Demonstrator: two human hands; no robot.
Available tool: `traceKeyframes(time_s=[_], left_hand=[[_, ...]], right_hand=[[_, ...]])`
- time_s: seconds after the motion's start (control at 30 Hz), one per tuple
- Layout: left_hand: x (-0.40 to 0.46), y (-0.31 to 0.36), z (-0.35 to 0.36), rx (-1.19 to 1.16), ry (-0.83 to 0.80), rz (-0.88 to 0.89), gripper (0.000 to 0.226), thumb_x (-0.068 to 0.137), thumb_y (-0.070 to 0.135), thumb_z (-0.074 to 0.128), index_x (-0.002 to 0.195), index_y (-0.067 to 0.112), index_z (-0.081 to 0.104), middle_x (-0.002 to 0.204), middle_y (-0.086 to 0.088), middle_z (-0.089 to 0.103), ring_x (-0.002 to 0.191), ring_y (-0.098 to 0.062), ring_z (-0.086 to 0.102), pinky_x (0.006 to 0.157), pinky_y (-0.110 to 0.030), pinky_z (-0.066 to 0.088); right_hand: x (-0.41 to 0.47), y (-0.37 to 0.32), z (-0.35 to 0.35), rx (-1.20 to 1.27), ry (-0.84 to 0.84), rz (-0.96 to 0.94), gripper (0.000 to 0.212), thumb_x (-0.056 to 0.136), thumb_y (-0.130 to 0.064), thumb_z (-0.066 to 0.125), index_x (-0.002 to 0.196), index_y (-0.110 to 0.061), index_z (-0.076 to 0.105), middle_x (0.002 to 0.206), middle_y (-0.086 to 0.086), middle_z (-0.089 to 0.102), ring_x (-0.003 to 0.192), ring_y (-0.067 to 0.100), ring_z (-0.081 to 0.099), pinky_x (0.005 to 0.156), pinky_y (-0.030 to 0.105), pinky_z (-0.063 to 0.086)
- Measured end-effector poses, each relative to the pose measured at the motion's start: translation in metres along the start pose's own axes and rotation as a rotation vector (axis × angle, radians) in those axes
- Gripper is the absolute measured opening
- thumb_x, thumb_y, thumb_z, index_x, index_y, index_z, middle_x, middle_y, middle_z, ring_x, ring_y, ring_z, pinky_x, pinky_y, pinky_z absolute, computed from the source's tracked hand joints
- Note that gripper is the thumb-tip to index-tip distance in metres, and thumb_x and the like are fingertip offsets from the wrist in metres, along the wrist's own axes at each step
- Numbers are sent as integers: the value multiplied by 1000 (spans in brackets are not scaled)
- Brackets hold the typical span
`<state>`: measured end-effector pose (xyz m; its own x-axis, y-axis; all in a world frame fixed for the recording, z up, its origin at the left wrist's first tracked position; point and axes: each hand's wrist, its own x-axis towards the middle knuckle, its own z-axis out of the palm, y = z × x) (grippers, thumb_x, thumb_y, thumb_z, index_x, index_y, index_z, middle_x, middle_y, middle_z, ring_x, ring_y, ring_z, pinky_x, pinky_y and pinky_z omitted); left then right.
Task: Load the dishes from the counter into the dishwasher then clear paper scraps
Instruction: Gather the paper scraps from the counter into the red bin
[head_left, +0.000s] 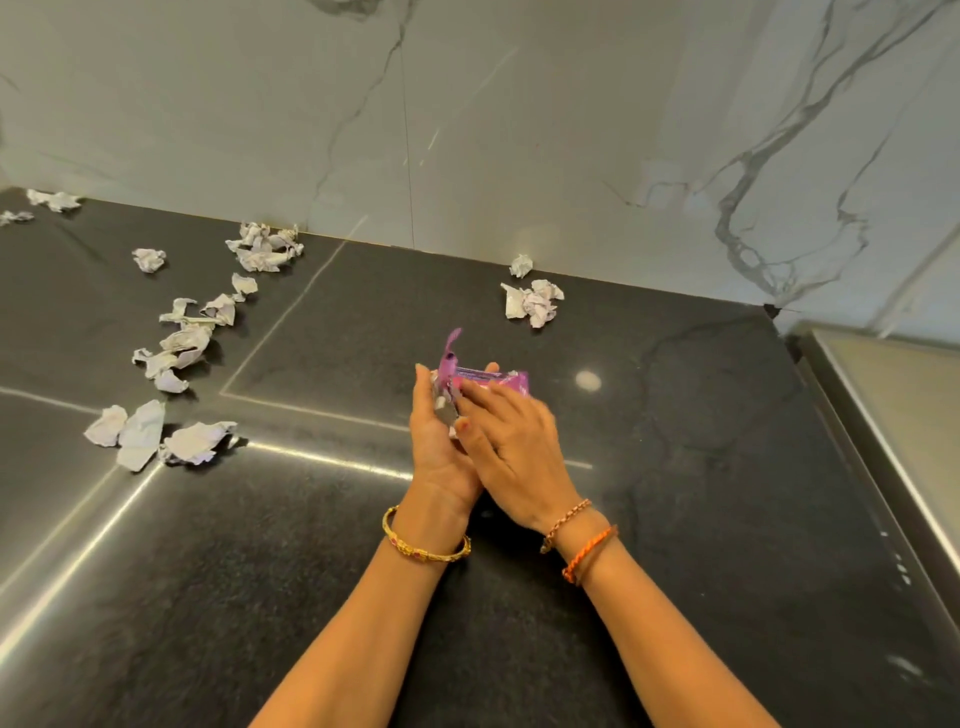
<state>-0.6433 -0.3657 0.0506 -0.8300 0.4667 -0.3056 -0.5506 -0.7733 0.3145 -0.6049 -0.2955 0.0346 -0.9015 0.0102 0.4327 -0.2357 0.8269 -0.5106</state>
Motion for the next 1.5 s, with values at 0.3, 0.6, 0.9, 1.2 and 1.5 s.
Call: traceKeyframes(time_s=[0.3,0.6,0.9,1.2,1.5], left_hand=[[26,4,21,13,147,95,15,95,10,43,91,22,51,81,-11,61,53,-19,66,51,-29,55],[56,17,27,92,185,190,23,95,1,39,100,21,49,90,-8,58,77,-20,59,49,-28,56],[71,30,18,80,141,177,21,96,7,40,99,23,53,94,-7,63,87,-20,61,62,-31,57],[70,37,15,-9,73,88,42,94,14,43,136,11,42,121,-14,58,94,-25,62,71,-41,56],[64,45,13,37,-70,152,29,88,27,46,114,19,53,101,-4,64,93,-14,63,83,-29,53]], right_hand=[[35,16,-19,-122,486,27,25,69,-51,60,68,-28,70,100,0,57,104,17,39,79,24,22],[75,86,-19,-34,94,382,63,71,-38,76,128,-28,52,123,7,47,115,26,42,91,18,23],[168,97,16,-371,-39,355,38,88,-47,51,113,-19,57,117,10,52,109,30,45,89,35,35],[146,43,-15,1449,476,767,25,91,-28,54,68,-19,53,54,-7,43,39,1,37,33,13,24],[118,19,23,86,62,211,50,85,-41,21,110,-33,64,126,-13,52,126,2,34,101,29,7]])
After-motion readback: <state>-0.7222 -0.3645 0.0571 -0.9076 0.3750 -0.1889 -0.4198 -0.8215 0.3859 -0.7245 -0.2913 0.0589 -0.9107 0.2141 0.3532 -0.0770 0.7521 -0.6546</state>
